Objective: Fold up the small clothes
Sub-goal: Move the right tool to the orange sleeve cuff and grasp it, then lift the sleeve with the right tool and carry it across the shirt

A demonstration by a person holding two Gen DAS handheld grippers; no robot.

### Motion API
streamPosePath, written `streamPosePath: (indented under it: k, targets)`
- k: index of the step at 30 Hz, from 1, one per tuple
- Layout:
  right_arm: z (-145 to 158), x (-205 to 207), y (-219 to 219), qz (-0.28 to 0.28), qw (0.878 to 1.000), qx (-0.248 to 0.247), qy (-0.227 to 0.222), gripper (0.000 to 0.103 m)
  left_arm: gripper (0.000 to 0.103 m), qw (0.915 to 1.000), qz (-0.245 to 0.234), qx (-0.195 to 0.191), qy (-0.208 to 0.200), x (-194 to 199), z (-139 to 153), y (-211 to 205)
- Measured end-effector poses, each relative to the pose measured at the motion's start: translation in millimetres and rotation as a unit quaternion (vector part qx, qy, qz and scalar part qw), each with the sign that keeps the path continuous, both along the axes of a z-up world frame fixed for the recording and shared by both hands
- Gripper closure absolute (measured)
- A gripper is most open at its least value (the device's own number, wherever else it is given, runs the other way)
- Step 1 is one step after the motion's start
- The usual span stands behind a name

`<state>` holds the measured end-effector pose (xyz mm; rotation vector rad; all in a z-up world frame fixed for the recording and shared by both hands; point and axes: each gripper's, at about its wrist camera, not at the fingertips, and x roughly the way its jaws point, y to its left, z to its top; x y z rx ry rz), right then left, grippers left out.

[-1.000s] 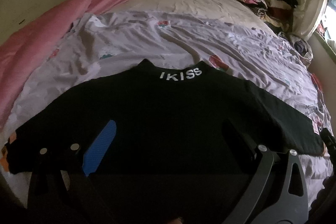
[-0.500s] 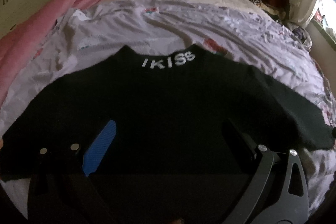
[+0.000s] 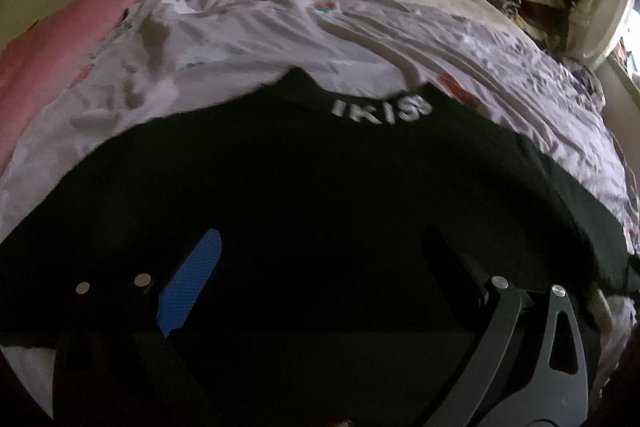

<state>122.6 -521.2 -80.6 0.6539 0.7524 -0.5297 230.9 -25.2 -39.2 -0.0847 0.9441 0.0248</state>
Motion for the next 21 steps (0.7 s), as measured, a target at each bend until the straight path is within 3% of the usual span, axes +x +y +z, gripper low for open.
streamPosePath:
  k: [3, 4, 12, 21]
  targets:
    - [7.5, 1.0, -7.1, 0.001, 1.0, 0.011, -0.026, 0.084, 0.008, 0.9999, 0.006, -0.008, -0.009, -0.1, 9.0, 12.3]
    - [10.3, 1.0, -8.0, 0.007, 0.999, 0.014, -0.036, 0.086, 0.008, 0.9998, 0.007, -0.013, -0.013, -1.3, 13.3, 17.4]
    - [68.3, -3.8, 31.3, 0.091, 0.987, -0.025, -0.133, 0.088, 0.008, 0.9987, 0.006, -0.036, -0.035, -10.9, 36.6, 33.7]
    - [120.5, 2.1, 95.1, 0.178, 0.965, -0.07, -0.177, 0.089, 0.008, 0.9932, -0.012, -0.09, -0.073, -26.5, 61.9, 50.6]
